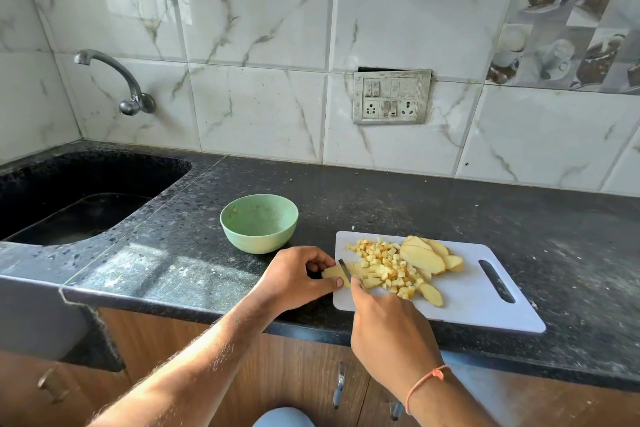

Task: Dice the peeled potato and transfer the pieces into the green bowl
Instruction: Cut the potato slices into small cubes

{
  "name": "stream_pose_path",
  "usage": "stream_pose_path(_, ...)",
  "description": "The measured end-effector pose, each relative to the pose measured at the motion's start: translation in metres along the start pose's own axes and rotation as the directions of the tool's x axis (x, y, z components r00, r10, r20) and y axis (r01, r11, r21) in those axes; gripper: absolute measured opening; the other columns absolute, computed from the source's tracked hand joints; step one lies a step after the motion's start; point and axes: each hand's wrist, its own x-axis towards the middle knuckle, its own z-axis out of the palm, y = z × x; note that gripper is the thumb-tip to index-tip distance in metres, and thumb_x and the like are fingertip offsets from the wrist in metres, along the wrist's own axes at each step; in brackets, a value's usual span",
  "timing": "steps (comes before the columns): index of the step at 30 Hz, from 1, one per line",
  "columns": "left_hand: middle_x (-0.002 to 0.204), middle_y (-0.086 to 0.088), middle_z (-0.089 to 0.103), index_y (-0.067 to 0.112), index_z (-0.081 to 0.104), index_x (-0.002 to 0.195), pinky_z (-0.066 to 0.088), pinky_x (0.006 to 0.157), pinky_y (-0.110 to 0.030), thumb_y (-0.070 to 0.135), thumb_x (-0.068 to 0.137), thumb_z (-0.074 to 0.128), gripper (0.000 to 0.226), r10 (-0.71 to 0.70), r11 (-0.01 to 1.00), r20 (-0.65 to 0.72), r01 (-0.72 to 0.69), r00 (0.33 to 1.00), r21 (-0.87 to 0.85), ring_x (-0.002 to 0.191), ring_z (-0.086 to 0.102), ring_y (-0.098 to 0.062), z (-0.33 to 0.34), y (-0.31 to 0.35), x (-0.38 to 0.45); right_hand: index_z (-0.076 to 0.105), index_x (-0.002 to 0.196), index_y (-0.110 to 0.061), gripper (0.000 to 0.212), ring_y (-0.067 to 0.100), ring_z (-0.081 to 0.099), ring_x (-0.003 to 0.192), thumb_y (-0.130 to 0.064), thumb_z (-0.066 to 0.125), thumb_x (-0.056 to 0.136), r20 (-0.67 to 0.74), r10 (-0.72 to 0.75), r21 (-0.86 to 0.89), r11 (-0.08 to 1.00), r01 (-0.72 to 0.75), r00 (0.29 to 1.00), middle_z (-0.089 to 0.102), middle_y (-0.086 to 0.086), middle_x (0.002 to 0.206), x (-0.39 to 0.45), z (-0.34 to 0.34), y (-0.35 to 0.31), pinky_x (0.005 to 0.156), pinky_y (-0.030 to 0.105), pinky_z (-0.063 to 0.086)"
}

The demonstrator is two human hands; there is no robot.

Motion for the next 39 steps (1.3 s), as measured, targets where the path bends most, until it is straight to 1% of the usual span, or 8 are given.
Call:
stream_pose_path(8, 0.080, 0.023, 0.067, 0.036, 0.080, 0.098, 0.042, 0.067, -0.007, 0.045, 0.076, 0.091, 0.026, -0.002, 1.000, 0.017, 0.002, 1.000, 0.009, 0.080, 0.059, 0.008, -0.002, 0.003, 0.000, 0.022, 0.164, -0.022, 0.074, 0.028, 0.066, 0.096, -0.004, 0.040, 0.094, 0.127, 0.025, -0.064, 0.998, -0.017, 0.992, 0.070, 0.009, 0.104, 0.013, -0.003, -0.008, 0.070, 0.037, 0.048)
stream_pose_path(13, 0.084, 0.021, 0.068, 0.034, 0.080, 0.100, 0.041, 0.066, -0.006, 0.046, 0.077, 0.090, 0.028, -0.013, 0.999, 0.001, 0.013, 1.000, 0.030, 0.082, 0.060, 0.004, -0.001, 0.002, -0.001, 0.011, 0.165, -0.024, 0.074, 0.025, 0.053, 0.072, -0.007, 0.037, 0.098, 0.147, -0.007, -0.073, 0.997, 0.018, 0.989, 0.053, 0.004, 0.080, -0.016, -0.005, 0.002, 0.061, 0.036, 0.041)
stream_pose_path(16, 0.088, 0.020, 0.070, 0.034, 0.080, 0.103, 0.042, 0.068, -0.006, 0.048, 0.077, 0.089, 0.031, -0.008, 0.999, 0.013, 0.008, 1.000, 0.044, 0.086, 0.061, 0.003, -0.002, 0.002, 0.000, 0.004, 0.165, -0.028, 0.071, 0.024, 0.051, 0.070, -0.015, 0.036, 0.102, 0.163, -0.019, -0.065, 0.997, 0.030, 0.986, 0.049, 0.001, 0.077, -0.034, -0.007, 0.007, 0.061, 0.036, 0.041)
stream_pose_path(25, 0.092, 0.022, 0.071, 0.038, 0.080, 0.104, 0.044, 0.071, -0.007, 0.052, 0.075, 0.090, 0.034, -0.021, 0.999, 0.029, 0.020, 0.999, 0.038, 0.089, 0.063, 0.004, -0.003, 0.003, -0.002, 0.009, 0.165, -0.032, 0.065, 0.019, 0.056, 0.065, -0.020, 0.034, 0.105, 0.068, 0.047, -0.048, 0.998, -0.044, 0.997, 0.058, 0.000, 0.077, -0.032, -0.001, 0.021, 0.048, 0.029, 0.038)
stream_pose_path(27, 0.092, 0.021, 0.071, 0.038, 0.080, 0.103, 0.045, 0.071, -0.008, 0.052, 0.075, 0.090, 0.033, -0.018, 0.999, 0.027, 0.017, 0.999, 0.037, 0.089, 0.063, 0.003, -0.004, 0.004, -0.002, 0.009, 0.165, -0.032, 0.064, 0.018, 0.053, 0.065, -0.022, 0.034, 0.106, 0.044, 0.034, -0.030, 0.999, -0.032, 0.998, 0.057, -0.001, 0.078, -0.030, 0.001, 0.018, 0.051, 0.029, 0.038)
stream_pose_path(32, 0.090, 0.019, 0.070, 0.036, 0.080, 0.103, 0.045, 0.072, -0.009, 0.050, 0.075, 0.091, 0.033, 0.000, 1.000, 0.018, 0.000, 1.000, 0.022, 0.088, 0.060, 0.006, -0.003, 0.003, -0.002, 0.013, 0.165, -0.032, 0.062, 0.015, 0.056, 0.067, -0.024, 0.035, 0.107, 0.027, 0.042, -0.016, 0.999, -0.042, 0.999, 0.056, -0.003, 0.076, -0.020, 0.000, 0.022, 0.060, 0.032, 0.053)
stream_pose_path(36, 0.092, 0.018, 0.071, 0.034, 0.080, 0.103, 0.044, 0.070, -0.007, 0.045, 0.077, 0.090, 0.029, 0.029, 1.000, 0.022, -0.029, 0.999, 0.011, 0.089, 0.060, 0.005, -0.003, 0.001, -0.002, 0.014, 0.165, -0.030, 0.065, 0.014, 0.047, 0.060, -0.019, 0.036, 0.105, 0.027, 0.025, -0.020, 1.000, -0.024, 0.999, 0.046, -0.004, 0.069, -0.016, 0.004, 0.015, 0.050, 0.030, 0.039)
stream_pose_path(39, 0.095, 0.016, 0.073, 0.034, 0.079, 0.104, 0.047, 0.073, -0.009, 0.043, 0.078, 0.089, 0.029, 0.022, 1.000, 0.036, -0.022, 0.999, -0.008, 0.089, 0.062, 0.002, -0.004, 0.000, -0.002, 0.017, 0.165, -0.028, 0.065, 0.018, 0.054, 0.066, -0.017, 0.037, 0.104, 0.022, 0.063, -0.026, 0.998, -0.063, 0.998, 0.054, -0.002, 0.075, -0.007, 0.003, 0.019, 0.055, 0.033, 0.045)
